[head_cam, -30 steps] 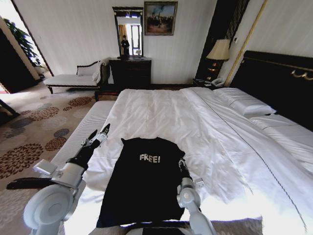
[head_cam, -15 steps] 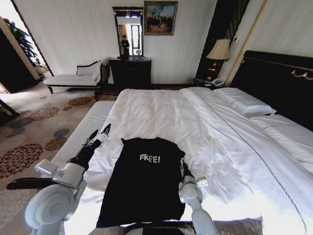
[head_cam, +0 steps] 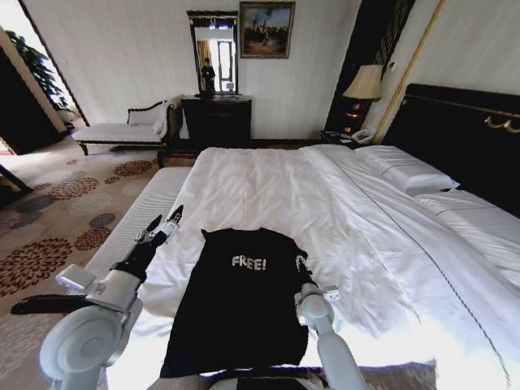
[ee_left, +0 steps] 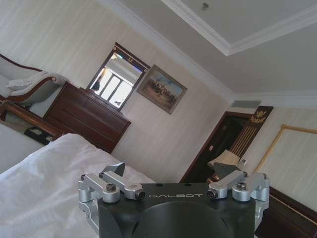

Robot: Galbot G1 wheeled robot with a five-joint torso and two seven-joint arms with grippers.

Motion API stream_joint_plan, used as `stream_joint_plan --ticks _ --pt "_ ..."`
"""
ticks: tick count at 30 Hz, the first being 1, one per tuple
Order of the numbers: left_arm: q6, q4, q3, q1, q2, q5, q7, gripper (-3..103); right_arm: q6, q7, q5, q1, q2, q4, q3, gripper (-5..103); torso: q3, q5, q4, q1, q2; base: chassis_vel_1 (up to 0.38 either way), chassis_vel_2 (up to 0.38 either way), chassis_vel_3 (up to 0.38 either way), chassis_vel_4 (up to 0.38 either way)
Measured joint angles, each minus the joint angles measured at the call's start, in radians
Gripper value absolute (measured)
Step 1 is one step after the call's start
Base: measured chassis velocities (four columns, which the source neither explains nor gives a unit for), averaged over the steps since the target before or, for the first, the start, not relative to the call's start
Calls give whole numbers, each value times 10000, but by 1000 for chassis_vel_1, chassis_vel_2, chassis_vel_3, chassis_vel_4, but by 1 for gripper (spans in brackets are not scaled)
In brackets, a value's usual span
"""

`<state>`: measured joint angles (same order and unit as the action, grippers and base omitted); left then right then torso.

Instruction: Fold the clothes on the bed.

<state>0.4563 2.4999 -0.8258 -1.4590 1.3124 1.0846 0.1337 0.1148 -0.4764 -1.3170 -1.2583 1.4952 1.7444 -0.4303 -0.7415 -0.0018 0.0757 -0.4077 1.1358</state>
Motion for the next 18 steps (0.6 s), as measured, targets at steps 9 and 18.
stream_joint_plan --ticks 9,18 --pt "0 0 26 16 -32 -24 16 100 28 56 -72 160 -94 -184 -82 56 0 0 0 0 0 0 0 0 0" --pt "0 0 -6 11 -63 -5 31 100 -19 -19 64 -4 -96 -99 24 23 -1 0 0 0 0 0 0 0 0"
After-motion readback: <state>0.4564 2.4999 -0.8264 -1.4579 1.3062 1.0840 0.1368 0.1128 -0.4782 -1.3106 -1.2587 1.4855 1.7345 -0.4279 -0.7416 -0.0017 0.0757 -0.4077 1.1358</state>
